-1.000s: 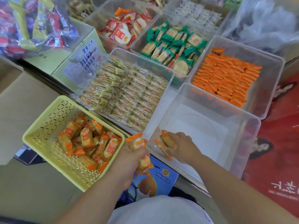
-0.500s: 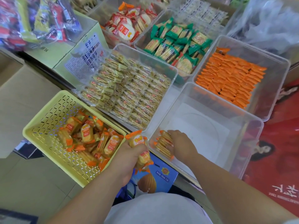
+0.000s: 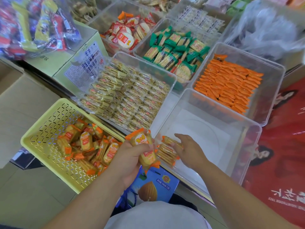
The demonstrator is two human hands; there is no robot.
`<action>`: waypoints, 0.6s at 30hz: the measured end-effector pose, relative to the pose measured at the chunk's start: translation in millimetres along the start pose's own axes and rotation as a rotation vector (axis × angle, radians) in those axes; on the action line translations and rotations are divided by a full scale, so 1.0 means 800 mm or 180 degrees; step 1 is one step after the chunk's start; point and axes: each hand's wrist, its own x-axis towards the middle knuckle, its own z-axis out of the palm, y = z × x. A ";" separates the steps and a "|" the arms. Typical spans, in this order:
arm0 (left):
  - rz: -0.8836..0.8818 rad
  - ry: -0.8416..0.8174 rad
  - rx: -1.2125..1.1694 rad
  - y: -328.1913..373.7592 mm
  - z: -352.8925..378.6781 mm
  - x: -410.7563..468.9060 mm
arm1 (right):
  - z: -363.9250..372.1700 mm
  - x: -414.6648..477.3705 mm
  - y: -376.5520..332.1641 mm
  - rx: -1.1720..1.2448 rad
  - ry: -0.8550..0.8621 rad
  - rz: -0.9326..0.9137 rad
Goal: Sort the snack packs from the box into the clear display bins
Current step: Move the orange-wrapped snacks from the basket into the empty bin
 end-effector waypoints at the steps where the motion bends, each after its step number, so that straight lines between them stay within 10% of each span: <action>1: 0.0012 -0.0003 0.0006 0.001 0.003 0.002 | -0.002 -0.003 0.000 0.0107 -0.0022 0.0042; 7: -0.0121 0.0072 0.0053 0.001 0.021 0.014 | -0.031 -0.033 -0.027 0.1046 0.0156 0.0195; 11: -0.0145 0.0062 0.0215 -0.001 0.042 0.021 | -0.054 -0.061 -0.072 0.2783 -0.0916 0.0113; 18: 0.0149 -0.0155 0.1157 0.000 0.070 0.031 | -0.059 -0.067 -0.089 0.3087 -0.0779 -0.0081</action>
